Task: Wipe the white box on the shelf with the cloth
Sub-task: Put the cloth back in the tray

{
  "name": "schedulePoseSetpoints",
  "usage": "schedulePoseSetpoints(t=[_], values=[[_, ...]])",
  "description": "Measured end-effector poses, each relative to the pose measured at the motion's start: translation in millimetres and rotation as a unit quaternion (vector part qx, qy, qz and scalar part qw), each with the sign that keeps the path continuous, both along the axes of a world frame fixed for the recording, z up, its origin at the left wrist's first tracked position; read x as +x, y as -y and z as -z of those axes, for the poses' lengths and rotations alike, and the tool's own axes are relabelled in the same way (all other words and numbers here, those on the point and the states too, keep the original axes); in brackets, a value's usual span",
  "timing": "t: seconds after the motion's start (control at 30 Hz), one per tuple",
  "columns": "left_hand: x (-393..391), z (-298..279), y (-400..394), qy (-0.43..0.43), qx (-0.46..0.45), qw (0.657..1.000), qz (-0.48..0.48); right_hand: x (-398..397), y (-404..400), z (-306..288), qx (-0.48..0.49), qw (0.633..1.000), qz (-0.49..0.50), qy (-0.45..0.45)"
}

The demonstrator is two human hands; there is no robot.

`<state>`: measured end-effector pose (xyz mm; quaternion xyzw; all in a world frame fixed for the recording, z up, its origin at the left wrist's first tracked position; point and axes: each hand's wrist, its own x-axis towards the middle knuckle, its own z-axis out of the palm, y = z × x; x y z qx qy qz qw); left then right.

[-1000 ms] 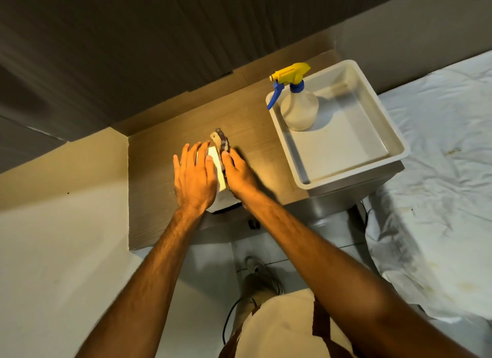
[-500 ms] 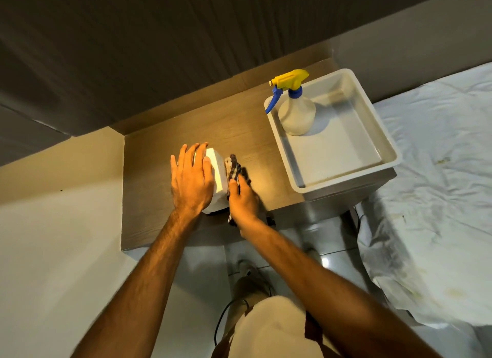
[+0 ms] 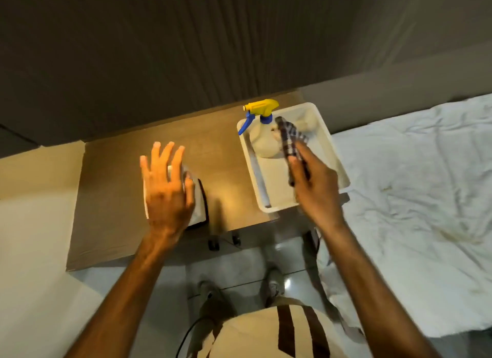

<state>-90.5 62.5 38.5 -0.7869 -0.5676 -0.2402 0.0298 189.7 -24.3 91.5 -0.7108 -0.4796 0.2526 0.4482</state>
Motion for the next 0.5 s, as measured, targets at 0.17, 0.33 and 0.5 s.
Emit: schedulePoseSetpoints(t=[0.17,0.33,0.5], values=[[83,37,25,0.046,-0.108,0.987,0.111,49,-46,64,-0.252,0.937,-0.047,0.235],[107,101,18,-0.024,-0.304,0.952,-0.011,53,-44,91,-0.309,0.890,-0.117,0.314],[109,128,26,-0.055,-0.286,0.956,-0.041,63,-42,88,-0.334,0.899,-0.084,0.270]])
